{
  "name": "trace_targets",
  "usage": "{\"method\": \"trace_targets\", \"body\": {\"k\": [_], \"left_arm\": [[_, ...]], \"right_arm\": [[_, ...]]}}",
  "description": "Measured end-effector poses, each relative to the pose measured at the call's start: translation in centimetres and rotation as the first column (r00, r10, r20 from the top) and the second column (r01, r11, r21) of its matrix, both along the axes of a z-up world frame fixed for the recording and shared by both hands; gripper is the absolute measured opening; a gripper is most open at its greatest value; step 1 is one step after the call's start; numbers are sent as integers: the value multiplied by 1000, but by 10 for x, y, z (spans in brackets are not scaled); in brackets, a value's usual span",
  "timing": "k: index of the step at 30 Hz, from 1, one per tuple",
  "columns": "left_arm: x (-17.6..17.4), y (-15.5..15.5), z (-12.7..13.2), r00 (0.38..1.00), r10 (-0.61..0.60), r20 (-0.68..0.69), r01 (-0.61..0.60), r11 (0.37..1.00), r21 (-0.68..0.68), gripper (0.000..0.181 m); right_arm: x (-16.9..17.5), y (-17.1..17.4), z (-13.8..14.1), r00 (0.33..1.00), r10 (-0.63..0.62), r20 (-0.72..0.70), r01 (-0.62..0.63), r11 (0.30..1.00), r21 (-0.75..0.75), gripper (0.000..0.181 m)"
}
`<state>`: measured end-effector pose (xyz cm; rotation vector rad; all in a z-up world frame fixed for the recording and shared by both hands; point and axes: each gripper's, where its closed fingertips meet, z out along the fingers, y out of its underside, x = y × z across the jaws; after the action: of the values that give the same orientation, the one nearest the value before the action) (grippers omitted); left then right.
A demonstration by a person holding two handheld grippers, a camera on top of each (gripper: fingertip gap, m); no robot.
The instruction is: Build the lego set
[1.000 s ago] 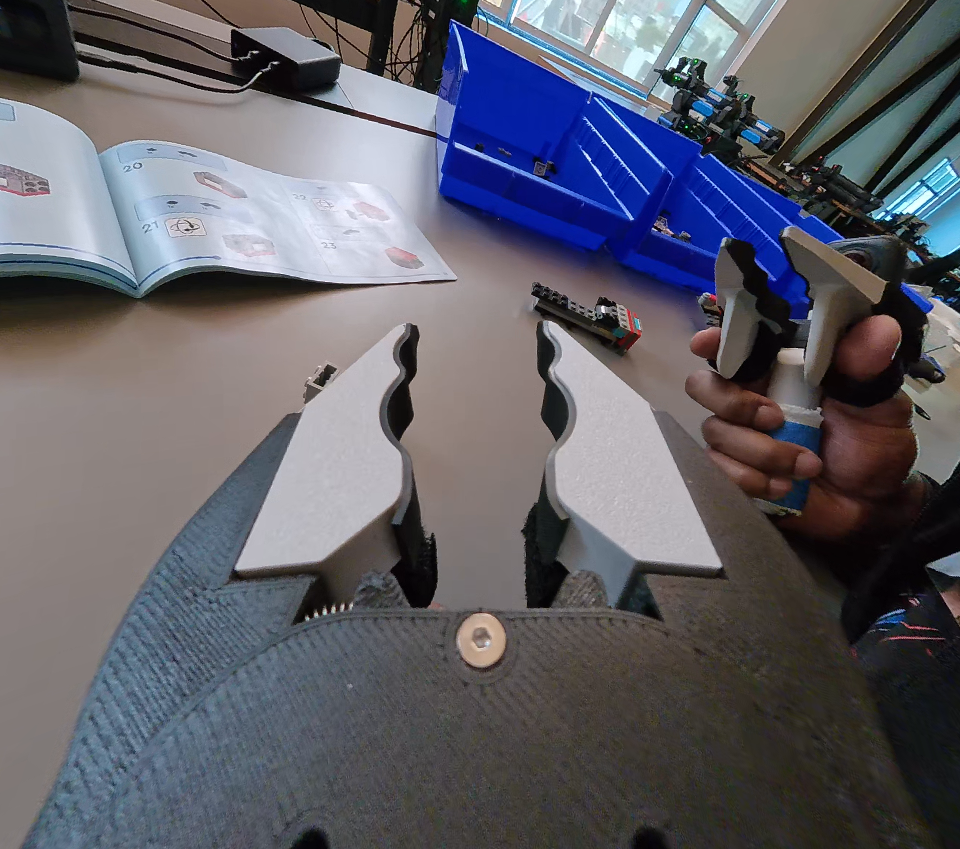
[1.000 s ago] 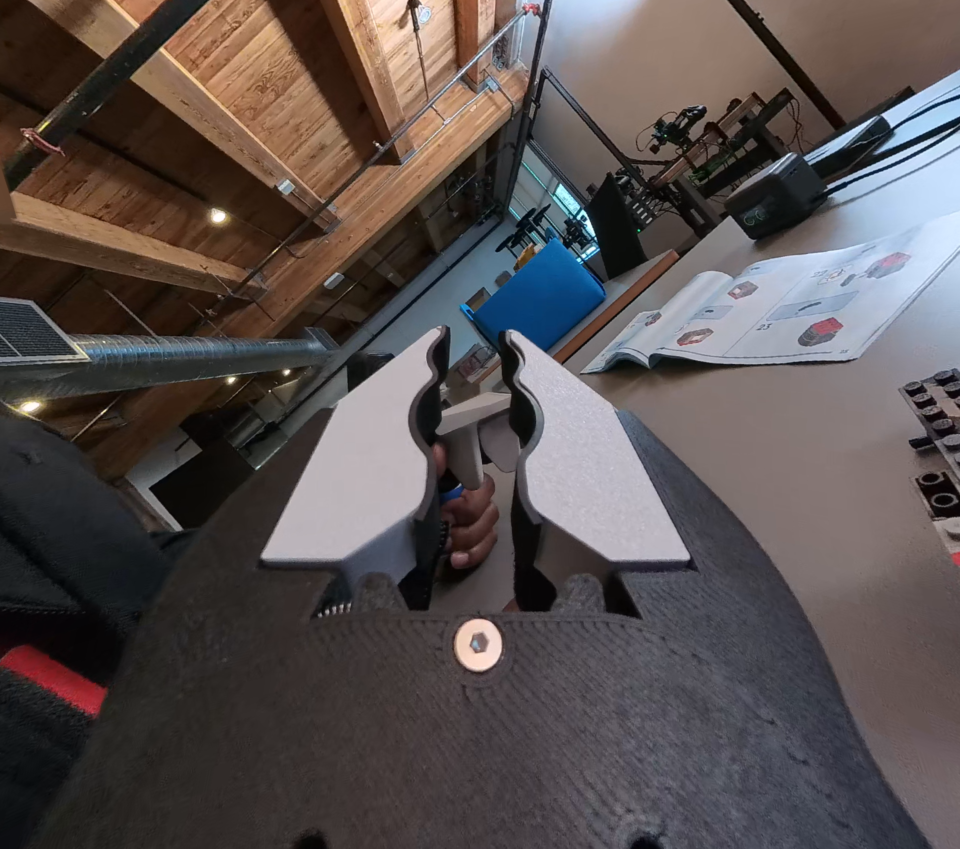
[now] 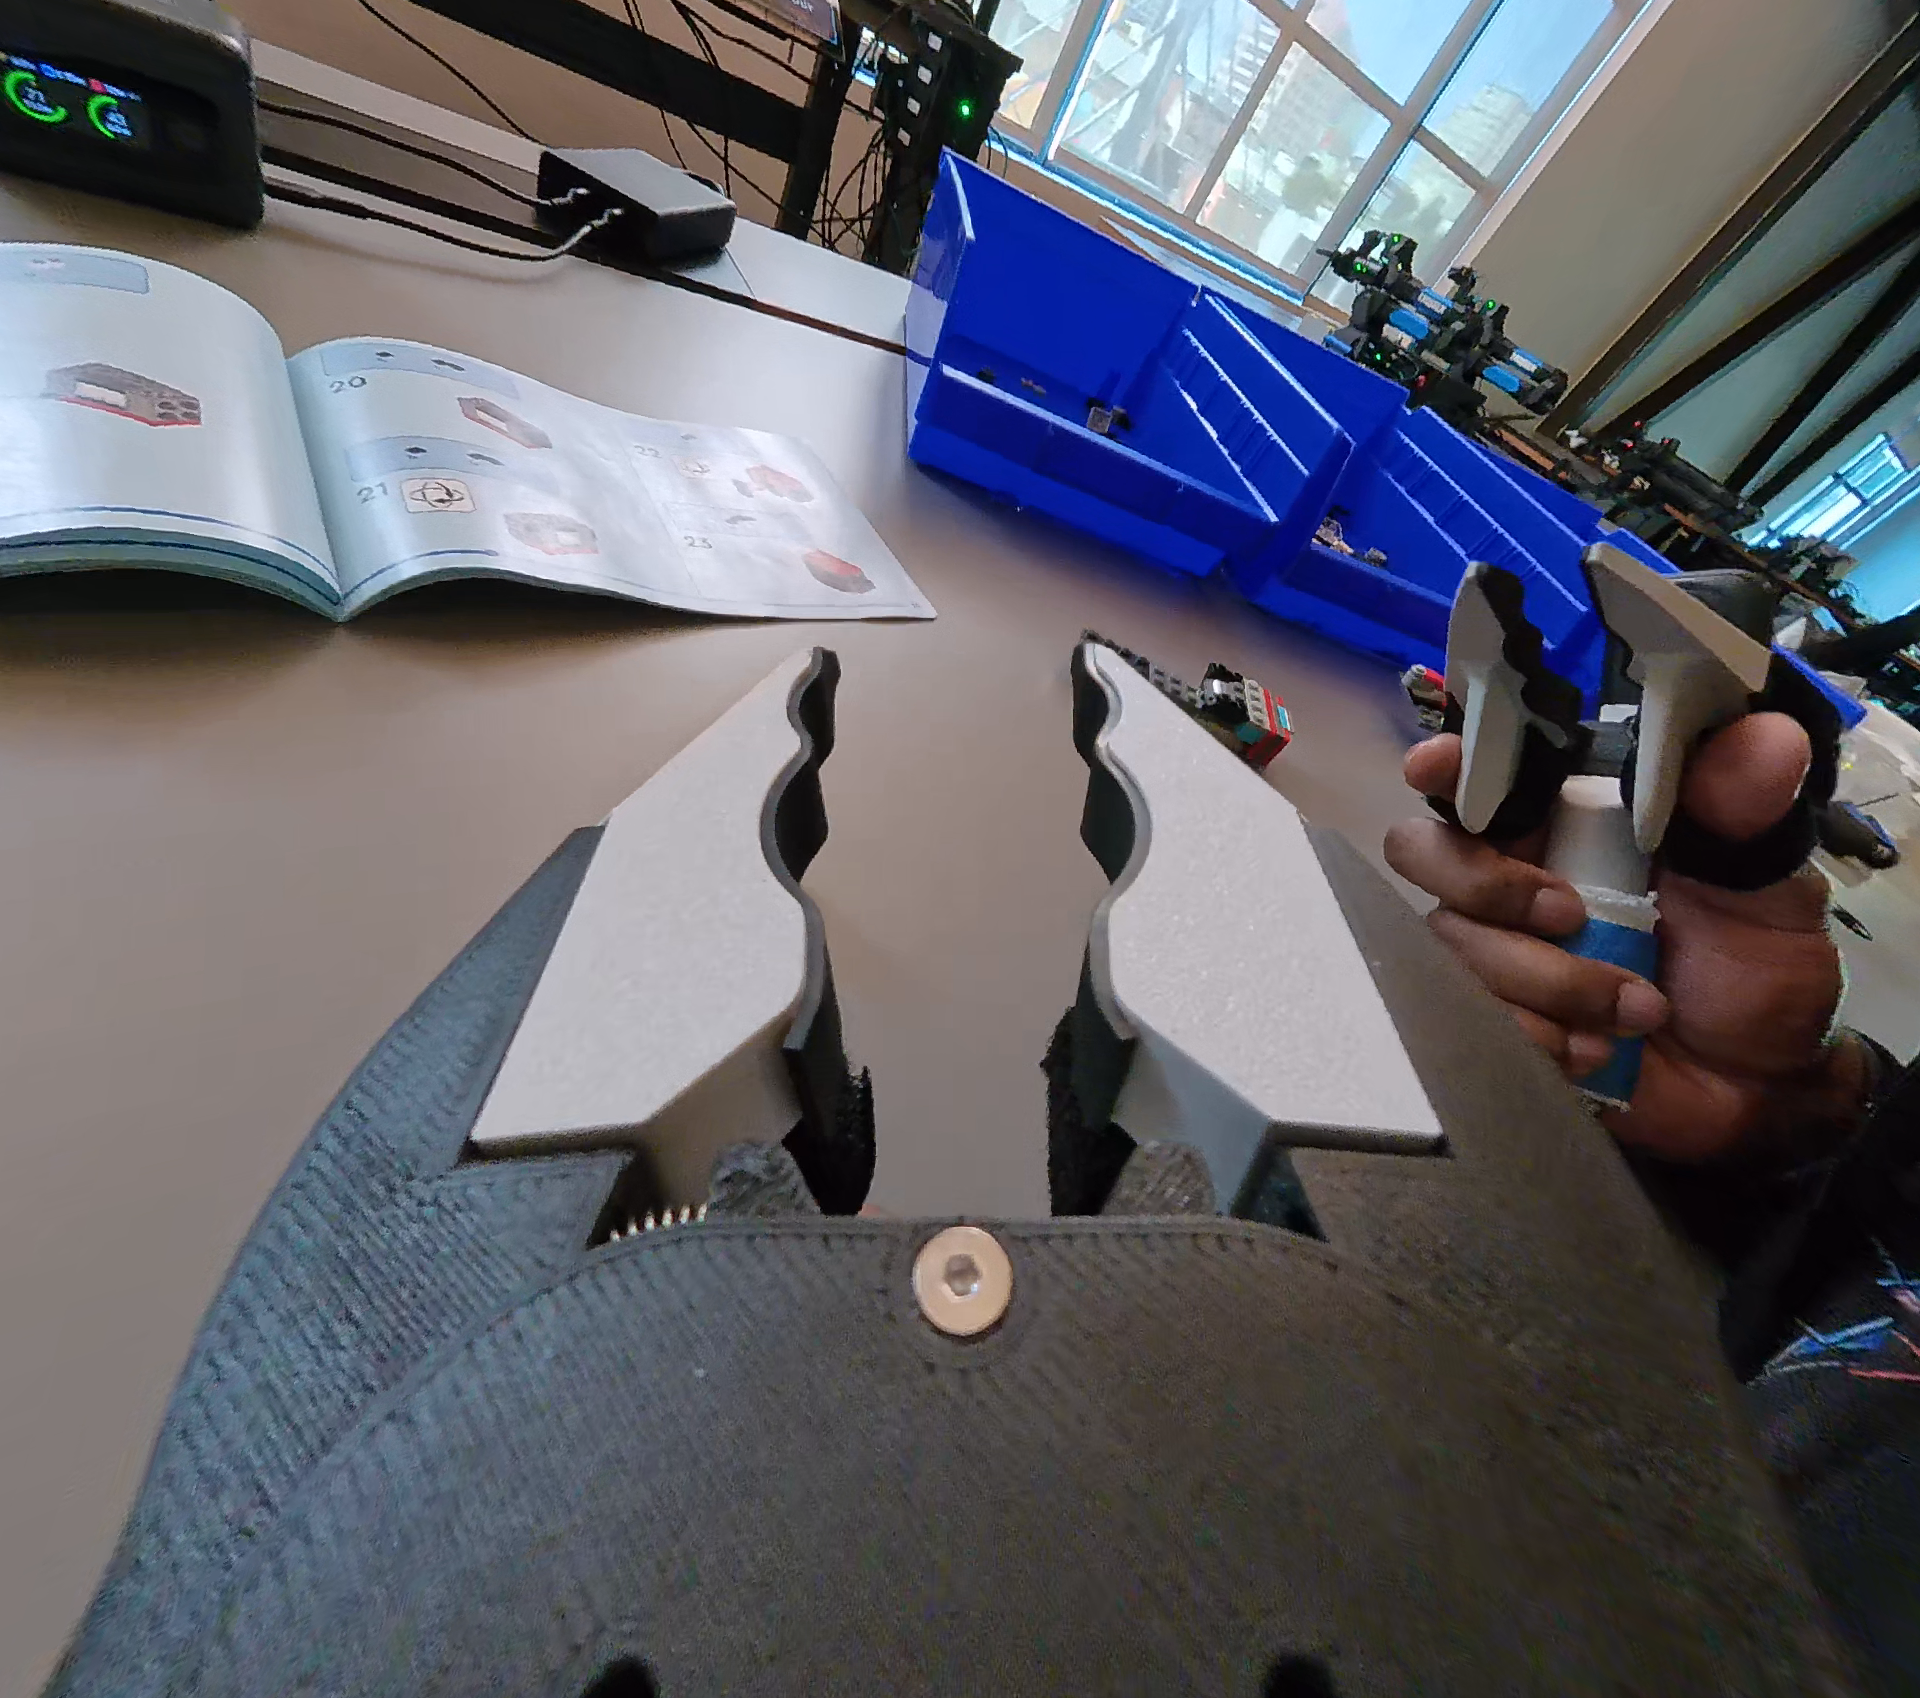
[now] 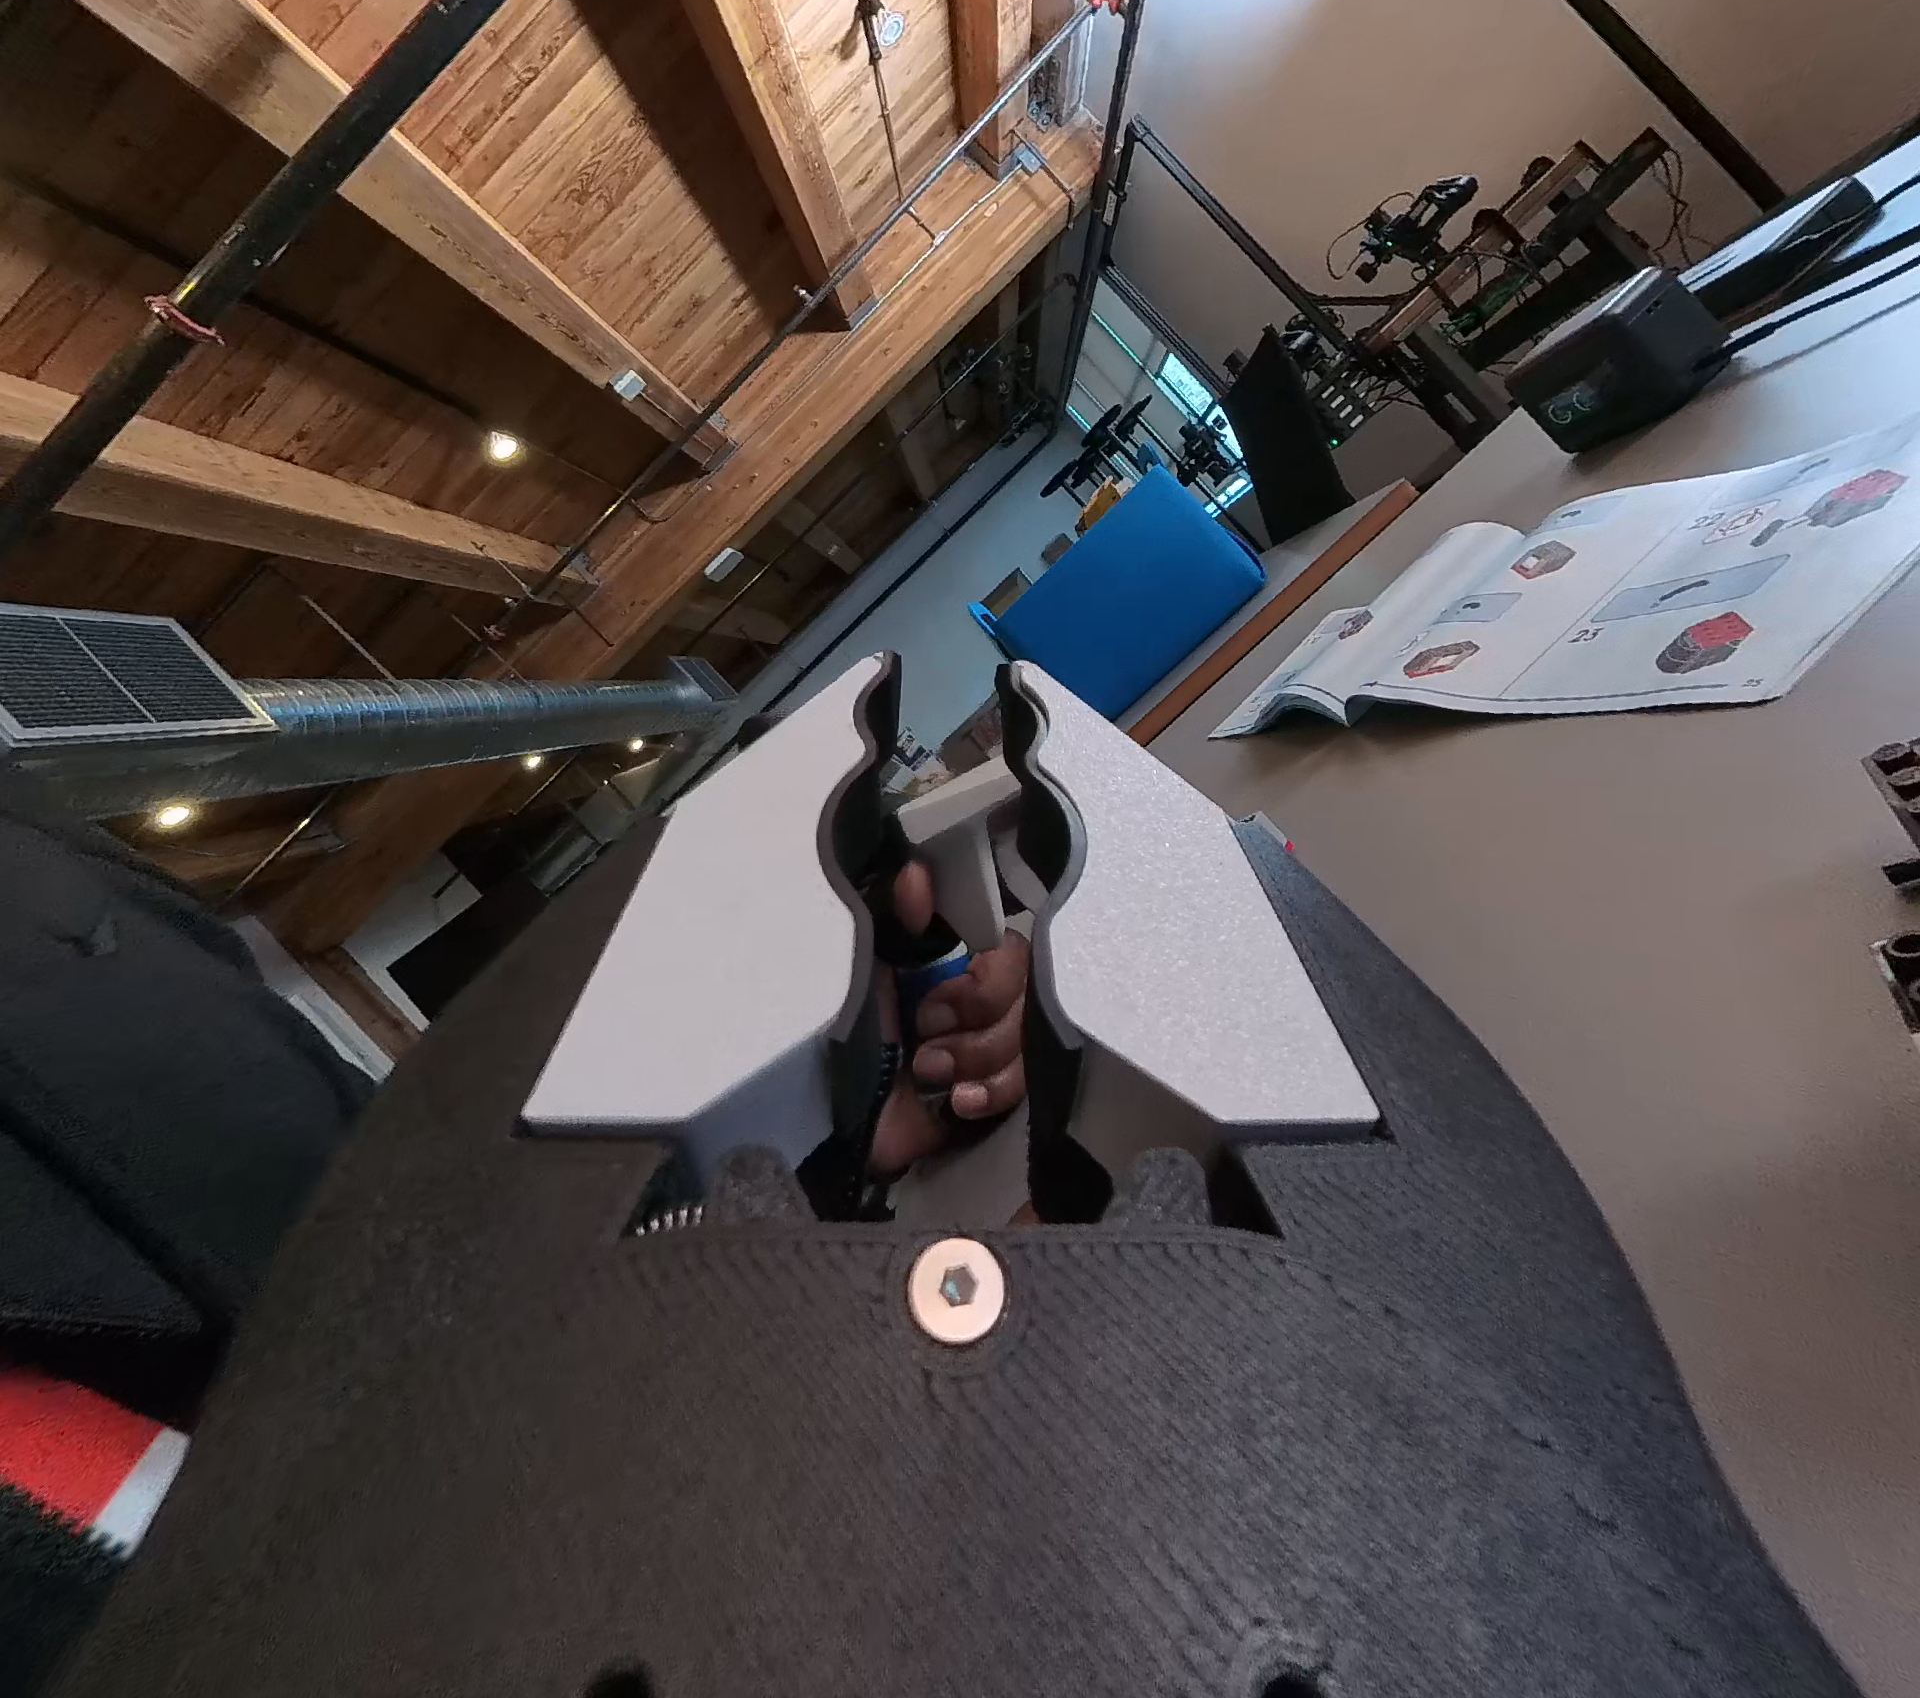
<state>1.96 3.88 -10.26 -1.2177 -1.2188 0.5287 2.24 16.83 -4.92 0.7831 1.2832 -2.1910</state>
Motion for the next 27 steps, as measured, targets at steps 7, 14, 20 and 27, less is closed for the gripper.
{"method": "trace_targets", "body": {"k": [7, 14, 20, 27], "left_arm": [[2, -4, 5, 999, 16, -32, -15, 1000, 21, 46], [3, -2, 5, 999, -1, -32, 2, 999, 35, 46], [3, -2, 5, 1000, -8, -25, 9, 999, 44, 46], [4, -3, 7, 999, 2, -44, 0, 999, 41, 46]], "right_arm": [[3, 0, 1, 1000, 24, -2, -24, 1000, -9, 18], [4, 1, 2, 998, 64, 25, -64, 997, -36, 18], [8, 2, 2, 997, 74, 15, -73, 997, -37, 18], [14, 8, 4, 998, 66, -16, -67, 997, -25, 18]]}}
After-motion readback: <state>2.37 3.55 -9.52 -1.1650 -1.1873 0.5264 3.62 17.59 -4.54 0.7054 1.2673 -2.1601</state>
